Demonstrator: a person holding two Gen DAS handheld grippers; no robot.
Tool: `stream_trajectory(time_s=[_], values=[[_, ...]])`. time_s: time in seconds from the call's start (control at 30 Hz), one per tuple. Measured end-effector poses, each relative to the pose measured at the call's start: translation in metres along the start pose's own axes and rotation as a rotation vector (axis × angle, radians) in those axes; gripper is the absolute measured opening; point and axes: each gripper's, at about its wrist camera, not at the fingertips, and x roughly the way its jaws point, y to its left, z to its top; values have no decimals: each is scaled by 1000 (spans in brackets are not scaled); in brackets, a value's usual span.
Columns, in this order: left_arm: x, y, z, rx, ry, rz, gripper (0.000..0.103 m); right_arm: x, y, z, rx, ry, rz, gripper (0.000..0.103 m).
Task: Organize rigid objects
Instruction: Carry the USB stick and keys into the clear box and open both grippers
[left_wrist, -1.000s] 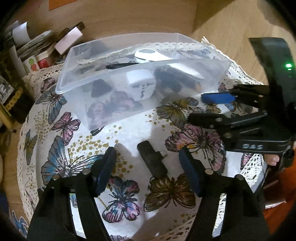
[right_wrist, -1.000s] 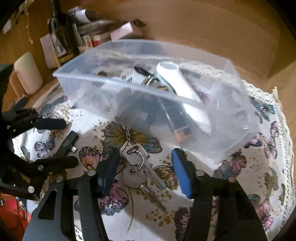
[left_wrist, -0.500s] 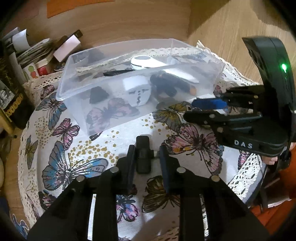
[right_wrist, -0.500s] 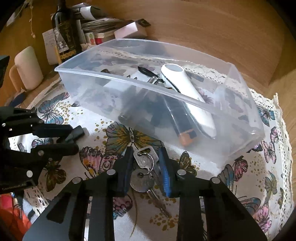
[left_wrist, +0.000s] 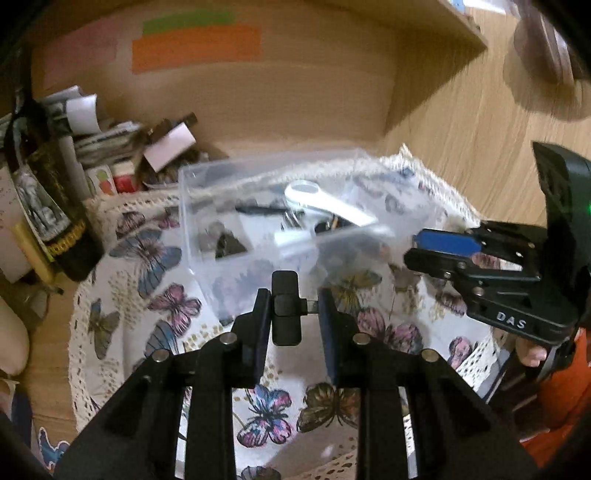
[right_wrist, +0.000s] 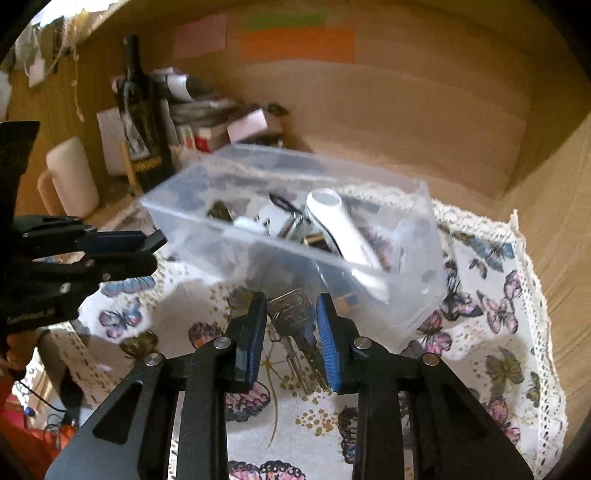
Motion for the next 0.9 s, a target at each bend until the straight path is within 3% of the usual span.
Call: stream_trajectory(time_s=[0.57,0.73,0.9], values=[[-22,8,46,-28,-140,47,25,-52,-12,47,25,-223,-35,25],[-16,12,56,-32,-140,57,25,-50,-18,57,32,-243,-50,25],[2,20,62,-31,-113,66,25,-28,-27,62,46,-208,-67,25]])
